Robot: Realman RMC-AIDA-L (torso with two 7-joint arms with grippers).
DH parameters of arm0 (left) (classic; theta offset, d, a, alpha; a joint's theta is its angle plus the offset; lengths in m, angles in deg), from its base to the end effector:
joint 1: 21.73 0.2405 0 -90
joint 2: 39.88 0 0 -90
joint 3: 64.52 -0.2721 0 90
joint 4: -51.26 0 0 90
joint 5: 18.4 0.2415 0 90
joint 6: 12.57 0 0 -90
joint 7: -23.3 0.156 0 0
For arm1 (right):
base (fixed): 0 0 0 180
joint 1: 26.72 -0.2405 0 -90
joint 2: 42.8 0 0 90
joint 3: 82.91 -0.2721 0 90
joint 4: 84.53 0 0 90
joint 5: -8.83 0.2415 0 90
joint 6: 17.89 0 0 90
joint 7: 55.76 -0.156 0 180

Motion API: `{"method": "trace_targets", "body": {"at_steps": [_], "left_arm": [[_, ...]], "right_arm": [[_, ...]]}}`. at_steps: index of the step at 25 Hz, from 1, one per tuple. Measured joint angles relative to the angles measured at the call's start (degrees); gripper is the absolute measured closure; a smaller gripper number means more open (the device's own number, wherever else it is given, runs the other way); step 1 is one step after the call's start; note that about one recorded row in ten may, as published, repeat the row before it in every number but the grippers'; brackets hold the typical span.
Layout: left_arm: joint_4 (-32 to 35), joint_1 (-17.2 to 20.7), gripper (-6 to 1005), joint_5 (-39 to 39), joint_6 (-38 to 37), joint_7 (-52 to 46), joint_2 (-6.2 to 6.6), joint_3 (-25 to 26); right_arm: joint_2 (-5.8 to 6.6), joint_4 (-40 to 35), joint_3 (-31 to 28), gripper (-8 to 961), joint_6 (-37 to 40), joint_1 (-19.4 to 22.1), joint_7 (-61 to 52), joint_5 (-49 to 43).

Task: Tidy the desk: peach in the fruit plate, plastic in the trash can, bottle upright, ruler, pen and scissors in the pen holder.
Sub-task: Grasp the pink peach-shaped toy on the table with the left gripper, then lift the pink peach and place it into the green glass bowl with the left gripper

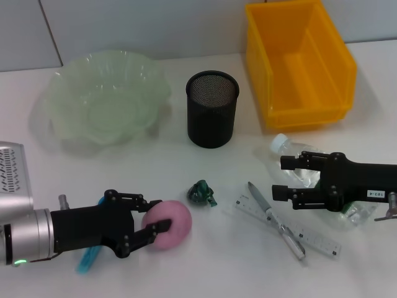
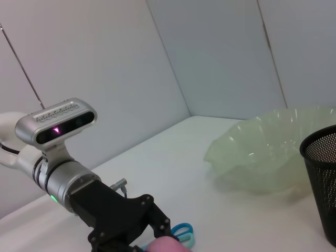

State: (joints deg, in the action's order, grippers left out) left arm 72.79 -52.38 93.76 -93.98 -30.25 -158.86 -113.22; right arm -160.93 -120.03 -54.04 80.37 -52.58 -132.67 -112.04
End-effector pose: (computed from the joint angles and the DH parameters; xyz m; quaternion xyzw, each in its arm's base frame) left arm -0.3088 0.3302 -0.0900 -0.9709 -0.0969 -0.1935 0.1025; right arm 0.3263 0.3208 -0.0015 -0.9214 0.2563 0.2690 0.1141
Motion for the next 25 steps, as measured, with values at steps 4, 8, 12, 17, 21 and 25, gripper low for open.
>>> {"method": "trace_targets", "body": {"at_steps": [4,8,12,17,21,25], "left_arm": [[0.26,0.02,648,-0.31,-0.35,-1.33,0.10,0.00],[1.73,0.02,676,-1.05,-2.80,-2.67,0.14,0.00],[4.49,1.06,706,-4.39,-6.22,-2.83,0.26,0.01],[12.14,3.72,746,-12.17,-7.75,-3.09,0.58,0.15],[12.92,2.82,777,-21.36,0.65,-2.35,0.41,1.57],[11.85,-0.88,818,-24.96,9.76,-1.33,0.25,1.45]], "right_arm": [[0.00,0.00,-0.05,180,0.03,0.09,-0.12,-0.05],[0.00,0.00,-0.09,182,0.24,0.11,-0.14,-0.13],[0.04,0.00,-0.25,185,0.68,0.30,-0.14,-0.15],[0.07,0.00,-0.23,188,0.71,0.62,-0.08,-0.10],[0.09,0.00,-0.22,190,0.78,0.67,0.09,-0.06],[0.09,0.00,-0.21,192,1.19,0.64,0.20,-0.03]]}}
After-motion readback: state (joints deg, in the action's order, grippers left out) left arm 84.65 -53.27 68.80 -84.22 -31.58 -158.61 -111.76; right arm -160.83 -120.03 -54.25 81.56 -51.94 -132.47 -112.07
